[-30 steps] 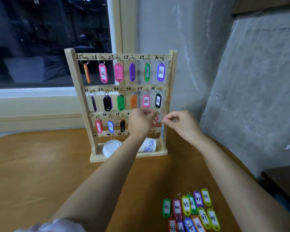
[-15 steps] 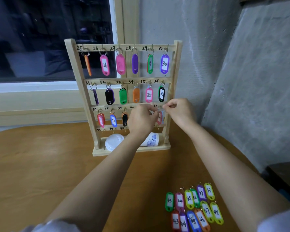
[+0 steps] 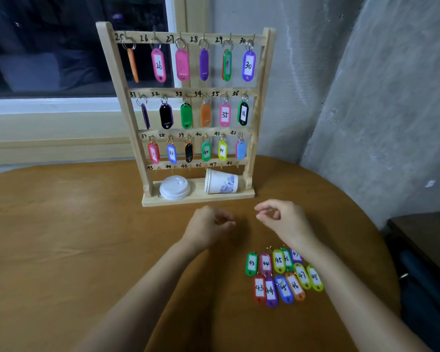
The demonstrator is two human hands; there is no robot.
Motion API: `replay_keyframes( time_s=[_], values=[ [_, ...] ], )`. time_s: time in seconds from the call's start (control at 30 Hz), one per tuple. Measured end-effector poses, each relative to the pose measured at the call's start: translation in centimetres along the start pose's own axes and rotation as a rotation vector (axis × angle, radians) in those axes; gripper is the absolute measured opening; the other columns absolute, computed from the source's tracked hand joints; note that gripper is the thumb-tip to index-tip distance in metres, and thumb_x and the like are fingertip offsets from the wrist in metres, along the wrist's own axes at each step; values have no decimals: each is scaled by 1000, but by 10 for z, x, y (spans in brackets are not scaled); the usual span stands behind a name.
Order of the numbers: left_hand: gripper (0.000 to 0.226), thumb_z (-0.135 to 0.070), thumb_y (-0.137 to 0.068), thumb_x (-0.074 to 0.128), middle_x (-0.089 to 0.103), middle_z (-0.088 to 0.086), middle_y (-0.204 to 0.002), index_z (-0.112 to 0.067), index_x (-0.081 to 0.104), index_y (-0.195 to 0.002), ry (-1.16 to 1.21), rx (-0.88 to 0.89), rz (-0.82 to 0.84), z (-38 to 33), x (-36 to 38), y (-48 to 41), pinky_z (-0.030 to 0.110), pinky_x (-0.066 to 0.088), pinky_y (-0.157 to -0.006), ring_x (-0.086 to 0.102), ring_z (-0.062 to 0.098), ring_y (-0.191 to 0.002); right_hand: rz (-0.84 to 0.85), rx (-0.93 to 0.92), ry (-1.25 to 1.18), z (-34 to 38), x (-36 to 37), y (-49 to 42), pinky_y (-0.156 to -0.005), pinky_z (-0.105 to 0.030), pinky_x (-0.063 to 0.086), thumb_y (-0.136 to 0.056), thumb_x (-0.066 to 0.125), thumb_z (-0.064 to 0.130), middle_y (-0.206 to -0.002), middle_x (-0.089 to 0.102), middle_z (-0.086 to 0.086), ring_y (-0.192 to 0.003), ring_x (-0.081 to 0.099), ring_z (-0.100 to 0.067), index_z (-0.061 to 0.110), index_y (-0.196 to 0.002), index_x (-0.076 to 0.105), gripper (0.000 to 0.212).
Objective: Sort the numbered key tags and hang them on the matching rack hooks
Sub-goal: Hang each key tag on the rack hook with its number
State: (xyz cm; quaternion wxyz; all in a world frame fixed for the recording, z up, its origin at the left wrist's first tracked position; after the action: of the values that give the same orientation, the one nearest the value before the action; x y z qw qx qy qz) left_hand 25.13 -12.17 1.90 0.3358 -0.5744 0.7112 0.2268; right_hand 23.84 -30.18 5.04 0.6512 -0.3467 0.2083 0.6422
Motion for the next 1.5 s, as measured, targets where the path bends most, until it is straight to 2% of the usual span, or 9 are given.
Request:
replay_keyframes(
  time_s=[0.17, 0.47, 0.63, 0.73, 0.87, 1.03, 1.2, 1.33, 1.5],
  values=[
    [22, -26, -81, 72, 69, -4, -105, -22, 70, -103, -69, 96, 161, -12, 33, 20, 25, 50, -87, 60, 6, -94, 20, 42, -29, -21, 1, 39, -57, -13, 40, -81, 71, 15, -70, 65, 18, -59, 48, -2, 29, -88, 73, 16],
    [9, -26, -82, 69, 67, -5, -95, -22, 72, -90, -121, 133, 118, -26, 48, 24, 33, 51, -78, 58, 11, -88, 100, 39, -40, -23, 9, 74, -56, -11, 38, -82, 71, 12, -71, 63, 18, -64, 54, 9, 21, -89, 74, 12],
    [10, -26, -83, 68, 70, -5, -95, -22, 72, -91, -130, 107, 75, -18, 43, 27, 31, 51, -76, 60, 10, -86, 199, -20, 131, -20, 18, 79, -75, -24, 44, -83, 70, 27, -85, 63, 19, -84, 49, 0, 31, -93, 70, 11],
    [9, -26, -83, 69, 70, -5, -93, -22, 72, -90, -131, 85, 62, -12, 41, 30, 28, 51, -74, 59, 9, -83, 275, -39, 274, -14, 24, 82, -77, -27, 45, -86, 66, 35, -98, 59, 17, -96, 42, -4, 34, -100, 67, 15],
    [10, -27, -83, 69, 71, -5, -92, -23, 72, -91, -121, 76, 56, -9, 37, 33, 32, 53, -77, 61, 9, -84, 284, -71, 376, -7, 28, 81, -77, -29, 45, -86, 65, 36, -99, 58, 14, -99, 42, -7, 32, -95, 68, 11],
    [9, -24, -84, 68, 70, -5, -92, -20, 72, -92, -100, 78, 49, -8, 30, 35, 22, 51, -72, 59, 5, -81, 217, -51, 318, -3, 25, 77, -72, -27, 46, -86, 65, 34, -87, 59, 14, -90, 46, -3, 31, -82, 65, 5],
    [6, -19, -86, 66, 68, -5, -86, -17, 72, -86, 11, 12, 27, 0, 15, 34, 15, 49, -68, 60, 4, -77, 179, -11, 137, 8, 18, 66, -50, -14, 29, -82, 70, 32, -66, 61, 17, -60, 51, 5, 29, -78, 70, 5],
    [7, -16, -86, 66, 69, -4, -81, -14, 73, -84, 105, -55, -58, 11, -10, 35, 9, 48, -65, 62, 3, -74, 175, -8, 16, 24, 21, 50, -51, -23, 30, -82, 71, 29, -49, 53, 29, -49, 49, 5, 26, -76, 71, 6],
    [9, -14, -84, 68, 69, -4, -74, -14, 73, -77, 203, -81, -184, 31, -54, 42, 6, 43, -62, 60, 3, -68, 186, -101, -60, 64, 34, 21, -49, -13, 29, -83, 70, 20, -50, 54, 27, -51, 49, 5, 24, -77, 71, 7]
  ],
)
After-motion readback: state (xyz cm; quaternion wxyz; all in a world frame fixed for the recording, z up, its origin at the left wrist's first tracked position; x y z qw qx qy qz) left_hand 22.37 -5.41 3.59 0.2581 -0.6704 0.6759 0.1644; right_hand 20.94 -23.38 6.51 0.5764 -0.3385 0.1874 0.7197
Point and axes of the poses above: each hand's wrist, its own y-axis away from the middle knuckle, its own x-axis out of the palm, z = x × y, the point moved 7 cm from there along -y, towards the middle knuckle
